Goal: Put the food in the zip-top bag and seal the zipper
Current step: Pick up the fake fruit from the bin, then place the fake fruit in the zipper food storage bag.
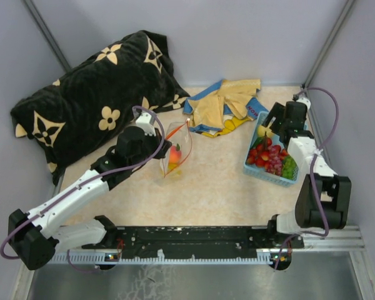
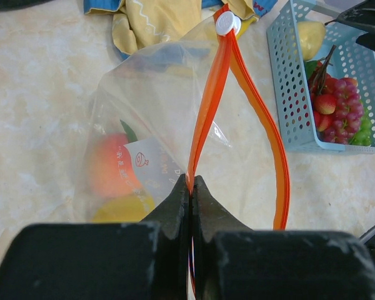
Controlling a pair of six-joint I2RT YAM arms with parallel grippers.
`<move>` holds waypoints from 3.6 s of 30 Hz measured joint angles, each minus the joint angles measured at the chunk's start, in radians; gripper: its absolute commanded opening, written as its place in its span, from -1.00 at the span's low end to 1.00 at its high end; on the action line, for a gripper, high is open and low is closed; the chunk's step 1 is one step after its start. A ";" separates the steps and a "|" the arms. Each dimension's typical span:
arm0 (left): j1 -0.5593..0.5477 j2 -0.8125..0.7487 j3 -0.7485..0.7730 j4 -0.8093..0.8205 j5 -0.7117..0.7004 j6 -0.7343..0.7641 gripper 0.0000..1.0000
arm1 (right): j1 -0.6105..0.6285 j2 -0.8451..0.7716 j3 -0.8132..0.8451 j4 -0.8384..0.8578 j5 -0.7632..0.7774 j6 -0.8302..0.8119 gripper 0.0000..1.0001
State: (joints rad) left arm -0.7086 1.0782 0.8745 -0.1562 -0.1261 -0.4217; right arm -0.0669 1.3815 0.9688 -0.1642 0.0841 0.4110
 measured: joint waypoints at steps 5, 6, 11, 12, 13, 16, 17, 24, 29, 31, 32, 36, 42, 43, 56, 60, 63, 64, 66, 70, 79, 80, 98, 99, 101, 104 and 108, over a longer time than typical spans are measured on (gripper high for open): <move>0.000 0.005 0.000 0.000 0.005 0.006 -1.00 | -0.040 0.123 0.031 0.012 -0.027 -0.004 0.67; 0.001 0.005 0.000 0.000 0.005 0.008 -1.00 | -0.045 0.150 0.049 0.007 -0.035 -0.006 0.67; 0.005 0.005 0.000 -0.001 0.005 0.018 -1.00 | -0.053 0.272 0.138 -0.008 -0.081 -0.015 0.68; 0.005 0.005 0.000 -0.001 0.005 0.019 -1.00 | -0.054 0.297 0.155 -0.010 -0.090 -0.017 0.68; 0.005 0.005 0.000 -0.001 0.005 0.020 -1.00 | -0.054 0.319 0.167 -0.016 -0.100 -0.018 0.68; 0.005 0.005 0.000 -0.001 0.005 0.023 -1.00 | -0.056 0.375 0.193 -0.047 -0.120 -0.019 0.68; 0.005 0.005 0.000 -0.001 0.005 0.023 -1.00 | -0.056 0.386 0.193 -0.055 -0.127 -0.019 0.68; 0.005 0.005 0.000 -0.003 0.005 0.023 -1.00 | -0.074 0.407 0.194 -0.122 -0.157 -0.038 0.68; 0.009 0.005 0.000 -0.003 0.005 0.027 -1.00 | -0.082 0.444 0.205 -0.134 -0.161 -0.067 0.67; 0.009 0.005 0.000 -0.003 0.005 0.027 -1.00 | -0.082 0.449 0.205 -0.136 -0.161 -0.079 0.62; 0.009 0.005 0.000 -0.004 0.005 0.027 -1.00 | -0.082 0.449 0.205 -0.135 -0.160 -0.085 0.59; 0.009 0.005 0.000 -0.005 0.005 0.027 -1.00 | -0.082 0.449 0.205 -0.123 -0.152 -0.113 0.43; 0.009 0.005 0.000 -0.005 0.003 0.035 -1.00 | -0.083 0.411 0.203 -0.114 -0.134 -0.145 0.24; 0.009 0.005 0.000 -0.005 0.003 0.039 -1.00 | -0.083 0.392 0.202 -0.113 -0.131 -0.150 0.23; 0.009 0.005 0.000 0.007 0.000 0.111 -1.00 | -0.083 0.121 0.135 -0.129 -0.131 -0.183 0.09; 0.009 0.005 -0.001 0.034 0.014 0.143 -1.00 | -0.071 0.038 0.090 -0.154 -0.156 -0.183 0.09; 0.009 0.005 -0.008 0.063 0.035 0.176 -1.00 | -0.049 -0.033 0.077 -0.183 -0.169 -0.183 0.09; 0.009 0.005 -0.009 0.070 0.044 0.187 -1.00 | -0.036 -0.057 0.076 -0.189 -0.173 -0.183 0.09; 0.009 0.006 -0.010 0.083 0.065 0.211 -1.00 | -0.002 -0.110 0.076 -0.203 -0.183 -0.183 0.08; 0.009 0.018 -0.010 0.103 0.098 0.241 -1.00 | 0.083 -0.195 0.076 -0.230 -0.207 -0.179 0.07; 0.009 0.037 -0.022 0.138 0.146 0.271 -1.00 | 0.353 -0.259 0.093 -0.325 -0.197 -0.137 0.07; 0.009 0.037 -0.025 0.143 0.147 0.274 -1.00 | 0.393 -0.259 0.102 -0.335 -0.187 -0.129 0.07; 0.009 0.008 -0.077 0.187 0.160 0.314 -1.00 | 0.839 -0.158 0.257 -0.285 -0.210 -0.024 0.07; 0.009 0.006 -0.078 0.187 0.161 0.314 -1.00 | 0.845 -0.149 0.255 -0.270 -0.223 -0.019 0.07; 0.009 0.001 -0.079 0.187 0.164 0.314 -1.00 | 0.851 -0.133 0.250 -0.231 -0.251 -0.005 0.07; 0.009 -0.003 -0.079 0.187 0.165 0.313 -1.00 | 0.853 -0.115 0.239 -0.185 -0.282 0.011 0.08; 0.009 -0.004 -0.079 0.187 0.165 0.307 -1.00 | 0.857 -0.093 0.201 -0.146 -0.296 0.019 0.10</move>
State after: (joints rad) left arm -0.6994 1.0744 0.7952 0.0303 0.0387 -0.1143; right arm 0.7898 1.2881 1.1702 -0.3107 -0.2119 0.4297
